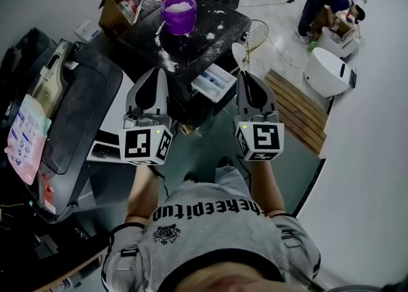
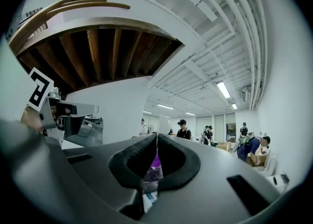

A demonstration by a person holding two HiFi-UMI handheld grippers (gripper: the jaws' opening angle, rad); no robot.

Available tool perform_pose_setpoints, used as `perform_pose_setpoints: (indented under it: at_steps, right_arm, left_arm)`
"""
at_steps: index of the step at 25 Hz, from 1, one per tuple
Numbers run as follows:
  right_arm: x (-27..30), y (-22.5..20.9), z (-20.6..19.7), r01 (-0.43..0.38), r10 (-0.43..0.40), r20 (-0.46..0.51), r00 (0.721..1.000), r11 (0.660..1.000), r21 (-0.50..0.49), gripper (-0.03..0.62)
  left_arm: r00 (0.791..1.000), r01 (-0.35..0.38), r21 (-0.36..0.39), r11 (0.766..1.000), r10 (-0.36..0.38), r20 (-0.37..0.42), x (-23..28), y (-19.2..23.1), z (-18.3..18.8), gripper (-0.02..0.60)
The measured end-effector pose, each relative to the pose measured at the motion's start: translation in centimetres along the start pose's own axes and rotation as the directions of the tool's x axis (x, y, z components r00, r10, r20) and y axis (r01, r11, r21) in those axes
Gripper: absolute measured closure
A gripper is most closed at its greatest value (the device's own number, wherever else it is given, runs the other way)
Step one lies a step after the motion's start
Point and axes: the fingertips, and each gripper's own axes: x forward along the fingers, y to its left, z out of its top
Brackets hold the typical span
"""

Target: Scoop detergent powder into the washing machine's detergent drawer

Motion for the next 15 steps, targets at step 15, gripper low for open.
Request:
perform_pose_setpoints:
  at_steps: [15]
  right_arm:
    - [-1.7, 1.6, 0.9, 0.035, -0.035, 0.04, 0.999, 0.999, 0.007, 0.588]
  left_arm:
    - [1.0, 0.009, -0.002, 1.0, -0.009, 0.008, -2.0, 0.9, 0.4, 0.578]
